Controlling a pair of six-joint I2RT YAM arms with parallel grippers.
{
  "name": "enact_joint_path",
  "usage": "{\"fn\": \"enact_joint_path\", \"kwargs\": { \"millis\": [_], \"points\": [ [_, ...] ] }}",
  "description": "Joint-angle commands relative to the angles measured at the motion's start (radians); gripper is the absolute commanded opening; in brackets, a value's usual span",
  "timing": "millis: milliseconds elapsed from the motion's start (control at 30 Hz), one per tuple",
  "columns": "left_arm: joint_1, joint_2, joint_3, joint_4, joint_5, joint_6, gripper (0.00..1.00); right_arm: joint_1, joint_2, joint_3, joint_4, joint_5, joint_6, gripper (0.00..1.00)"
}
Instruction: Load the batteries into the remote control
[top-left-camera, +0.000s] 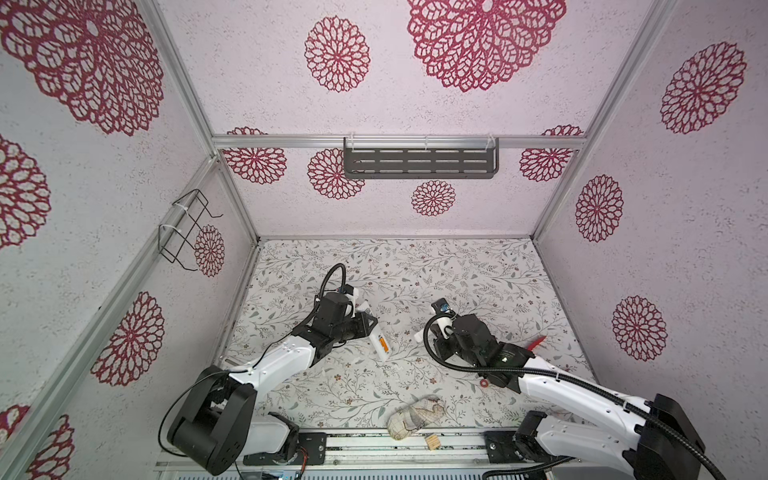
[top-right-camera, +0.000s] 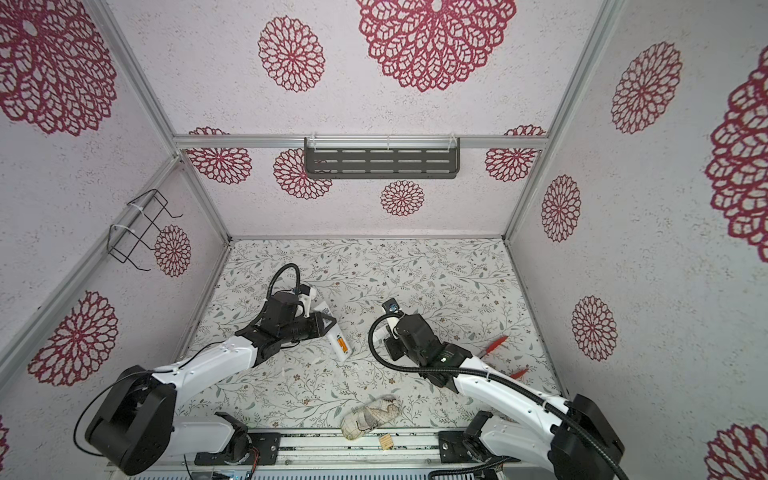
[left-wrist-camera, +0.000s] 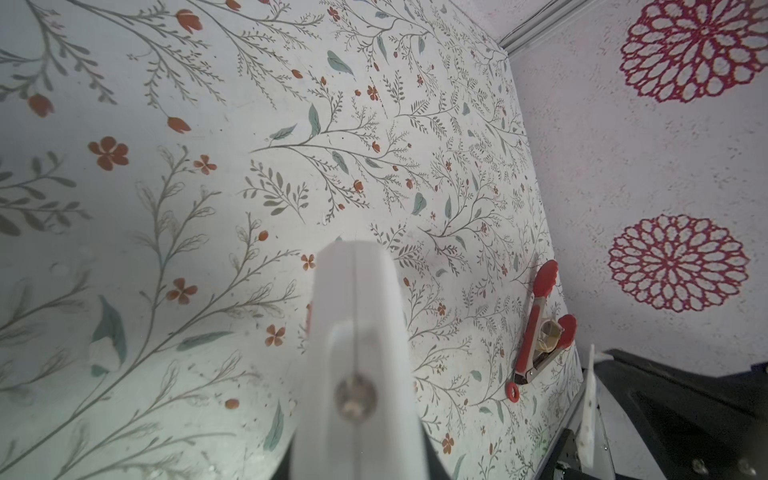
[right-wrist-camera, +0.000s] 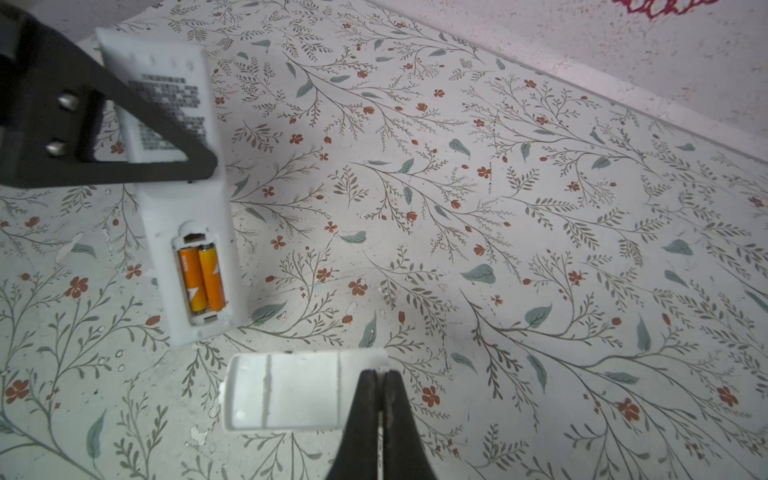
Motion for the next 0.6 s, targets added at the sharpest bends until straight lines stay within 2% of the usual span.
{"fn": "enact_joint_path", "kwargs": {
  "millis": [0, 133, 333, 500, 567],
  "points": [
    [-0.008, 0.080, 0.005, 0.218, 0.036, -0.063, 0.00, -0.004, -0.046, -0.012, -0.059, 0.031, 0.022, 0.00],
    [-0.008, 0.165, 0.014, 0.322, 0.057, -0.085, 0.00, -0.004, -0.079, -0.038, -0.049, 0.021, 0.037, 0.00],
    [-0.007, 0.229, 0.034, 0.254, 0.009, -0.070, 0.01, -0.003, -0.087, -0.047, -0.026, -0.003, 0.044, 0.00],
    [0.007, 0.252, 0.034, 0.184, -0.005, -0.042, 0.21, -0.004, -0.067, -0.049, 0.009, -0.019, 0.047, 0.00],
    [0.014, 0.272, 0.036, 0.163, 0.010, -0.041, 0.23, -0.004, -0.056, -0.049, 0.026, -0.025, 0.049, 0.00]
  ]
}}
